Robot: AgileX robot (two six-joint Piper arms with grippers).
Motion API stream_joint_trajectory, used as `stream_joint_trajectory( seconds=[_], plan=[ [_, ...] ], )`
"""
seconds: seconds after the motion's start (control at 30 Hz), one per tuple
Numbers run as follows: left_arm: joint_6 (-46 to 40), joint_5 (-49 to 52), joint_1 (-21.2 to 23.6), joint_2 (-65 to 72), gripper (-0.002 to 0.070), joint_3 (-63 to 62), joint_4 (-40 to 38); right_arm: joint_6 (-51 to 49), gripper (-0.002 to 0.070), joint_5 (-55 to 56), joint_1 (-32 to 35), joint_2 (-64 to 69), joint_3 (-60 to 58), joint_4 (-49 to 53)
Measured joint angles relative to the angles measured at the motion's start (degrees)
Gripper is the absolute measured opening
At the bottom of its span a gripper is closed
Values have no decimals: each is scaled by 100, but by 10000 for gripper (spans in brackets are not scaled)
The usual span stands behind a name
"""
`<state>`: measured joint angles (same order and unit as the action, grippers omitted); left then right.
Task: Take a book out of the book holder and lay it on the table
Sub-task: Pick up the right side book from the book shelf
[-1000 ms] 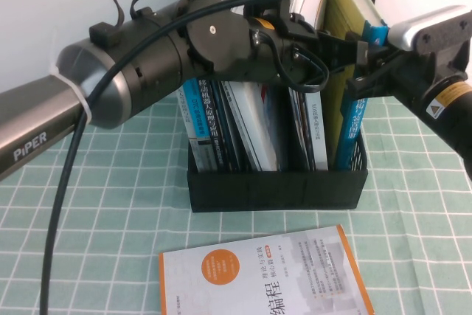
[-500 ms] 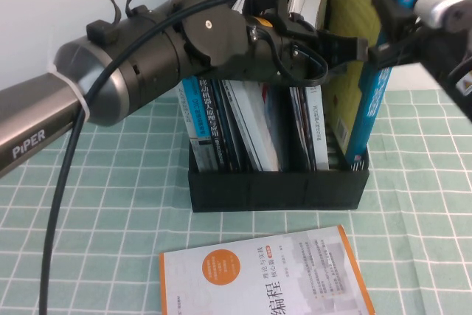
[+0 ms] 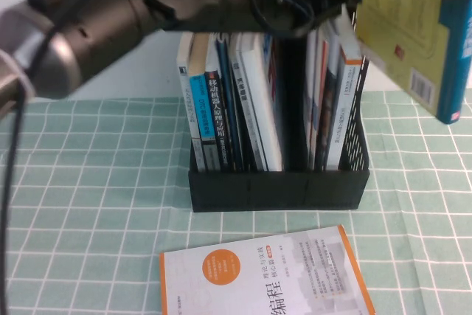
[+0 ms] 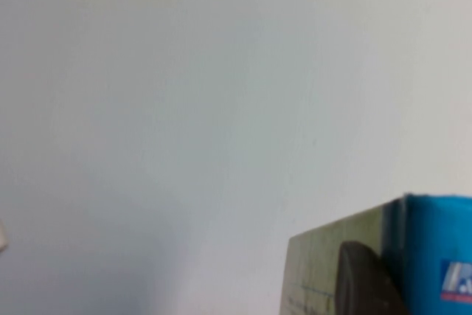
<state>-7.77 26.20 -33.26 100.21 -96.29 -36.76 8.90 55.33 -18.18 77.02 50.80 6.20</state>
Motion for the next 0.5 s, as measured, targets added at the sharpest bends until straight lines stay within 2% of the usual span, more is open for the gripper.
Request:
stream_joint_trajectory(
  seconds=[0.23,0.37,0.5],
  plan=[
    [-561,273,36,-994,-4,-23,253,638,217,-952,21,-1049,208,565],
    [-704,775,36,-1523,-4,-33,628,663,211,-1761,34,-1623,295,1558],
    [-720,1265,36,-1955,-4,-44,1042,-32,211,-2122,34,-2021,293,2893]
  ],
)
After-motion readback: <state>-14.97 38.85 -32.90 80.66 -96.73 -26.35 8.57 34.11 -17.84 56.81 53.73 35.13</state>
